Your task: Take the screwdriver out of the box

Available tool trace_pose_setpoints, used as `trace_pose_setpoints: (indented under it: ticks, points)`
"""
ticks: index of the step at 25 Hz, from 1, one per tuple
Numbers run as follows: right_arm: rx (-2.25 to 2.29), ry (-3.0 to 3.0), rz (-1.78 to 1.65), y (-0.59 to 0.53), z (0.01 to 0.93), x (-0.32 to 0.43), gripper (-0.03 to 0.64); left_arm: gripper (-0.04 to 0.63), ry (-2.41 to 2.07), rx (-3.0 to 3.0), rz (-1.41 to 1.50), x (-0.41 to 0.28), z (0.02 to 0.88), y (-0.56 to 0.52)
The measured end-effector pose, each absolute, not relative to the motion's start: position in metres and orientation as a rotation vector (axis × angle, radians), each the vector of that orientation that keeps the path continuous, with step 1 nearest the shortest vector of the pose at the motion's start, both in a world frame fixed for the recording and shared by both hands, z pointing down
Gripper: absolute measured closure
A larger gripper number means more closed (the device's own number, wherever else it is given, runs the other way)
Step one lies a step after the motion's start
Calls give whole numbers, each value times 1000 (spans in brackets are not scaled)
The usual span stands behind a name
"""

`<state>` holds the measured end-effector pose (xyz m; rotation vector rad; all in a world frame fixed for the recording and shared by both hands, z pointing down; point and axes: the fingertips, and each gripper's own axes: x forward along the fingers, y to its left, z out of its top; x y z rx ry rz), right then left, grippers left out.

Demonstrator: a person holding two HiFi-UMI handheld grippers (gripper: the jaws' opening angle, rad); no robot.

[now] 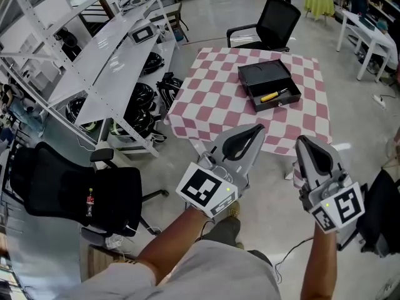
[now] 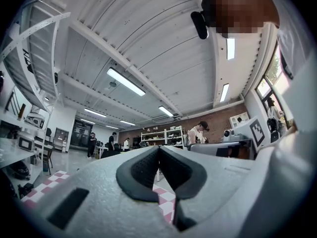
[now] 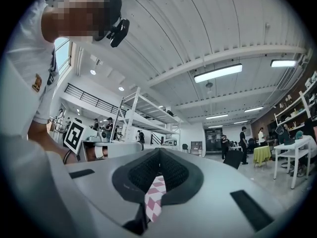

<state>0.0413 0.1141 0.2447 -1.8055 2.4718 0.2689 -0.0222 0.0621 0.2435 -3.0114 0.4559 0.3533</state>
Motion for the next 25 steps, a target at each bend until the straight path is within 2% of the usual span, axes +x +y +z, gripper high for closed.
trace_pose_setpoints:
  ticks: [25]
  points:
    - [-1962,2410,275,-89,245,120,604,581,375,-3031,365,45,247,-155]
